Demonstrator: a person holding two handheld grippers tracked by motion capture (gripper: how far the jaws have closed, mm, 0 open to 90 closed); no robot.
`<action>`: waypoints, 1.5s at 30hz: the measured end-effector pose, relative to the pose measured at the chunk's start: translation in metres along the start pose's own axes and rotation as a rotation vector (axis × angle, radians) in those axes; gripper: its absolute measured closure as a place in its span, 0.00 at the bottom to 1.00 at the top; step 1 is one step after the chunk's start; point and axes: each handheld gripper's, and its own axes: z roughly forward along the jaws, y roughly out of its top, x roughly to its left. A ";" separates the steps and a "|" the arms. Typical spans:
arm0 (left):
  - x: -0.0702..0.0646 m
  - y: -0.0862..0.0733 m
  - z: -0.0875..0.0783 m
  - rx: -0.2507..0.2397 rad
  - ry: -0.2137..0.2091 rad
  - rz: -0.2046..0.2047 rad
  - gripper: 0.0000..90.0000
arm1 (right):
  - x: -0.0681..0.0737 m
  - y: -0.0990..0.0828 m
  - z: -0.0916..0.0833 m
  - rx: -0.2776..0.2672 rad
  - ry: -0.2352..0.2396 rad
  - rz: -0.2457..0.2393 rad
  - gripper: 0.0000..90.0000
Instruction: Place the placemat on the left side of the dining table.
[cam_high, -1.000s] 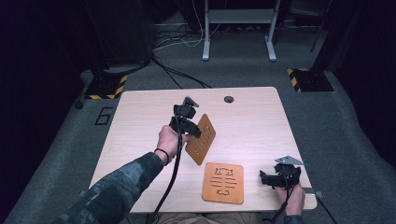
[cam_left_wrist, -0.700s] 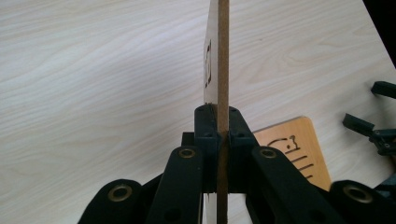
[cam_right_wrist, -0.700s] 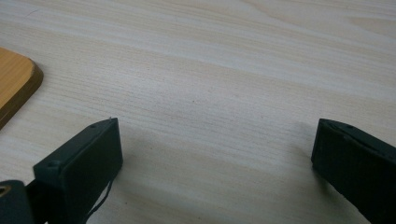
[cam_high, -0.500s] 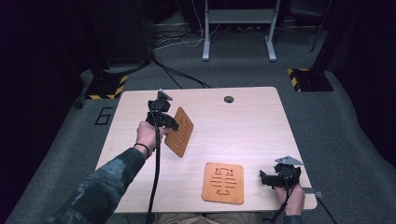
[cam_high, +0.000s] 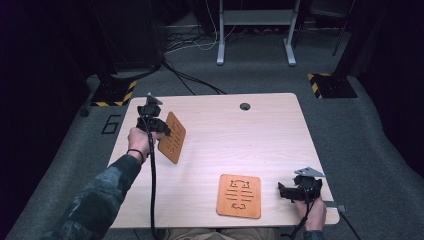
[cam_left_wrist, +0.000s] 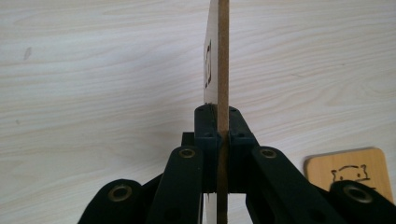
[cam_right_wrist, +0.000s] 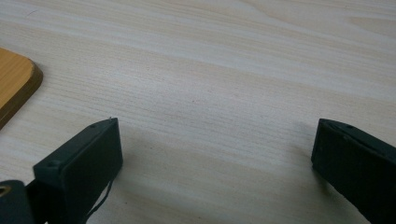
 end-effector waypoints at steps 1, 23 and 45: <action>0.004 0.000 0.001 0.006 0.006 -0.004 0.96 | 0.000 0.000 0.000 0.001 0.000 0.000 0.01; 0.064 -0.002 0.015 0.025 0.069 -0.124 0.96 | 0.000 0.000 0.000 -0.001 -0.002 0.002 0.01; 0.084 -0.001 0.028 0.069 0.061 -0.160 0.96 | 0.001 0.000 0.000 -0.002 -0.008 0.002 0.01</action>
